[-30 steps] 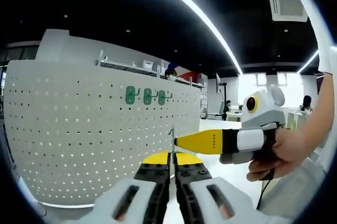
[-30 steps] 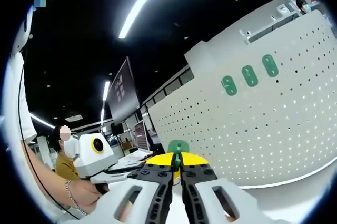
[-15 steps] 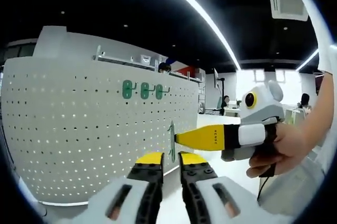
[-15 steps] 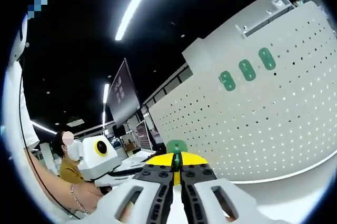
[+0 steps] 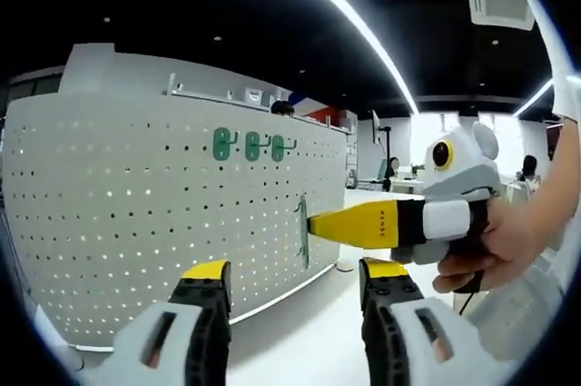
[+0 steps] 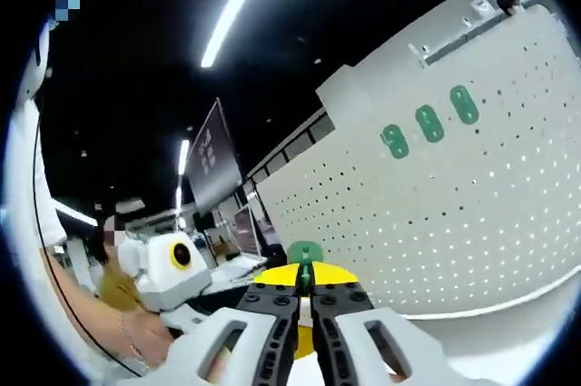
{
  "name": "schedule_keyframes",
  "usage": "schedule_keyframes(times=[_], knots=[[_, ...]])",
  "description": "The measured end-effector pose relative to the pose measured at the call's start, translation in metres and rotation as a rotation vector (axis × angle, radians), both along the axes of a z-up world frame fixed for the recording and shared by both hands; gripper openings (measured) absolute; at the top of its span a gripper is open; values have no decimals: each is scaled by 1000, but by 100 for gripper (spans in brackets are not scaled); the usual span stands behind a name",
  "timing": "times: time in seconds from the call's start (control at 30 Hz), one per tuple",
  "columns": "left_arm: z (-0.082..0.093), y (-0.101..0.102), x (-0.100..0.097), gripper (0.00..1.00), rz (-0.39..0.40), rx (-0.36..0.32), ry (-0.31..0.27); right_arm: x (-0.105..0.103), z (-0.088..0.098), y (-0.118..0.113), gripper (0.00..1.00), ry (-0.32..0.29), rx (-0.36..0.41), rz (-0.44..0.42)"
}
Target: Insert the hook assembly into the mounting plate slot until the hook locks in place.
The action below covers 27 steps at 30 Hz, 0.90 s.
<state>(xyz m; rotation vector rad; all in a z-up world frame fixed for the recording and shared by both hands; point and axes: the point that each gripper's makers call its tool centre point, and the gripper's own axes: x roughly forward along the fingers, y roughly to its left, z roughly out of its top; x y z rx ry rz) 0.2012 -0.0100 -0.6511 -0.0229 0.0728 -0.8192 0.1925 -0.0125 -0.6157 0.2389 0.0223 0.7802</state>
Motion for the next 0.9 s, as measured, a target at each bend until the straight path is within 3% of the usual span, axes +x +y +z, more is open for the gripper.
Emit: schedule_keyframes(times=[0.07,0.13,0.43,0.9], knots=[[-1,2,1,59,7,-1,3,2,2,-3,0,-67,-103,-50],[-2,3,2,58,8,-2,8,5,0,-4,0,-73,-140,-75],[-4,7,3,58,11,4,12,10,0,-9,0,-40,-103,-71],[-14,26,0,63,31,15,40,45,19,-62,0,-34,-49,-194]])
